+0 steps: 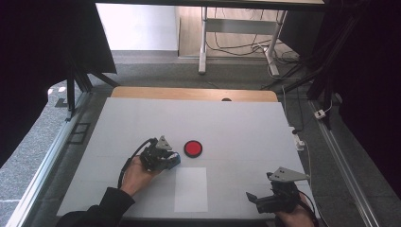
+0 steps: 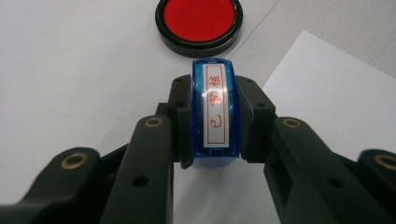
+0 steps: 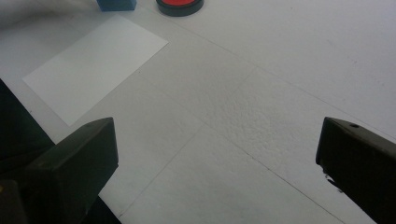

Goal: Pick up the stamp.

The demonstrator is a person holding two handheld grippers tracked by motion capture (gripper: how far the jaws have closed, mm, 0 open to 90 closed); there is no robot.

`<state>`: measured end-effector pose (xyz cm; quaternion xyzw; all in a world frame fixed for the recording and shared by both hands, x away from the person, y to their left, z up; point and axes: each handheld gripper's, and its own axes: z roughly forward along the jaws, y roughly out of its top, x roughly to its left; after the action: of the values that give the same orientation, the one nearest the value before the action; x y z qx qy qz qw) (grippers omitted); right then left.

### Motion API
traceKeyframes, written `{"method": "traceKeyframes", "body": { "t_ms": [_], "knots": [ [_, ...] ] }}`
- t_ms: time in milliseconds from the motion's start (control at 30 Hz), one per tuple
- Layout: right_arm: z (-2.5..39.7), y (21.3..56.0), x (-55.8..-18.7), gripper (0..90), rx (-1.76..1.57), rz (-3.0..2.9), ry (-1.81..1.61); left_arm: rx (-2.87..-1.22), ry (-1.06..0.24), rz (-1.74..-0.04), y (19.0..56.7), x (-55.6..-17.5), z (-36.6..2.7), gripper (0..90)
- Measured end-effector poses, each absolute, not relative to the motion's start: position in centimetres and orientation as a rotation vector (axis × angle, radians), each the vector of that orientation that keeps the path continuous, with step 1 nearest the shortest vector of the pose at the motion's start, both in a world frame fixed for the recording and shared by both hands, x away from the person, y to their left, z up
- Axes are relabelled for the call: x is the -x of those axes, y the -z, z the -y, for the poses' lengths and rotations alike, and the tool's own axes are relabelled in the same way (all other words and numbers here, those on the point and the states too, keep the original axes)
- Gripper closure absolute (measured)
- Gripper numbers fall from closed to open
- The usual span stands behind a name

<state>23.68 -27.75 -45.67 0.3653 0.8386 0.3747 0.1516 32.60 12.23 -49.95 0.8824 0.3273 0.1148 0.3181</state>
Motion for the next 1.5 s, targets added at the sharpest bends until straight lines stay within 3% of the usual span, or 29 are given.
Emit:
{"method": "traceKeyframes", "body": {
  "t_ms": [1033, 1500],
  "knots": [
    [27.8, 45.7, -23.8, 0.0, -1.049, -2.408, -1.082, -2.162, -0.145, -0.813, 46.1, -31.8, -14.0, 70.0],
    [27.8, 45.7, -23.8, 0.0, -1.051, -2.409, -1.081, -2.136, -0.106, -0.69, 44.3, -30.7, -13.8, 70.0]
  ]
}}
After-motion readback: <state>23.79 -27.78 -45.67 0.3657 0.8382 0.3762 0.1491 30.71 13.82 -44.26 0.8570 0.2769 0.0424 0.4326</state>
